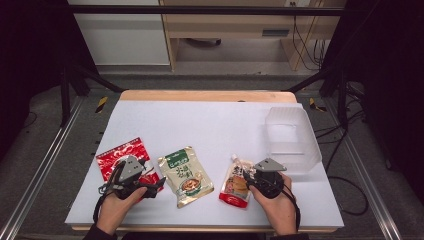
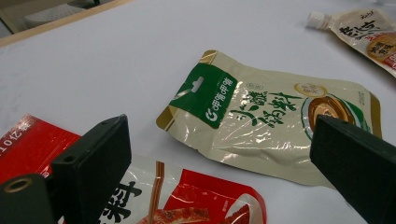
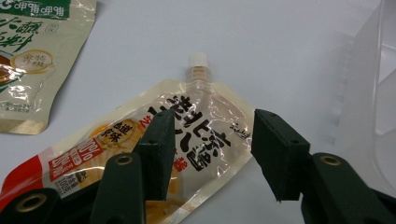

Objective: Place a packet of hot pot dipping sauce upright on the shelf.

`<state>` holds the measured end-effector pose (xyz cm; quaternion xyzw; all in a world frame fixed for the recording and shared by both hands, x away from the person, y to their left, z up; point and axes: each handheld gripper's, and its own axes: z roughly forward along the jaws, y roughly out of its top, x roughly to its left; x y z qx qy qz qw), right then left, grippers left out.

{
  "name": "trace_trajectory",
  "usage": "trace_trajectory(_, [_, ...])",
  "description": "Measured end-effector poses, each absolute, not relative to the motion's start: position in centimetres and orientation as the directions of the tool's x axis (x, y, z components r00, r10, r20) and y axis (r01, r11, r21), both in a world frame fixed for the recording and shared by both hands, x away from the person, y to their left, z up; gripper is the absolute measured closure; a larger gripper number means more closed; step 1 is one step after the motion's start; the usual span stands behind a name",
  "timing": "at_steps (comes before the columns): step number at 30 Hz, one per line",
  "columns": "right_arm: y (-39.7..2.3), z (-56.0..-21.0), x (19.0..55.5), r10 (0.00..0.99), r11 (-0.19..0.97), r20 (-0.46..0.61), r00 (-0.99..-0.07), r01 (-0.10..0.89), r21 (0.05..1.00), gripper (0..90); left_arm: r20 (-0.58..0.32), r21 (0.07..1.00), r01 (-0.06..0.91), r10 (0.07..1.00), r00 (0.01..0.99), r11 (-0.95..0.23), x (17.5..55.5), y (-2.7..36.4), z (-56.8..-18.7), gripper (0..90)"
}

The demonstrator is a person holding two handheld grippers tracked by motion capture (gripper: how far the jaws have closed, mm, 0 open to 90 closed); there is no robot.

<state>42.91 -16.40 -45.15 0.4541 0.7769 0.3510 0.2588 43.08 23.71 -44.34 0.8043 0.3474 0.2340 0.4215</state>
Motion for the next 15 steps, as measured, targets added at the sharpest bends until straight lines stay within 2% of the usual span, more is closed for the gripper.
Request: trace_trajectory(15, [-16.0,-45.6,44.2,0.900,0.328,-0.091,-0.425,0.526,0.785,53.7,0.102,0.830,0.354,0.742,0.663,-0.430,42.9,23.2,-44.5,5.5])
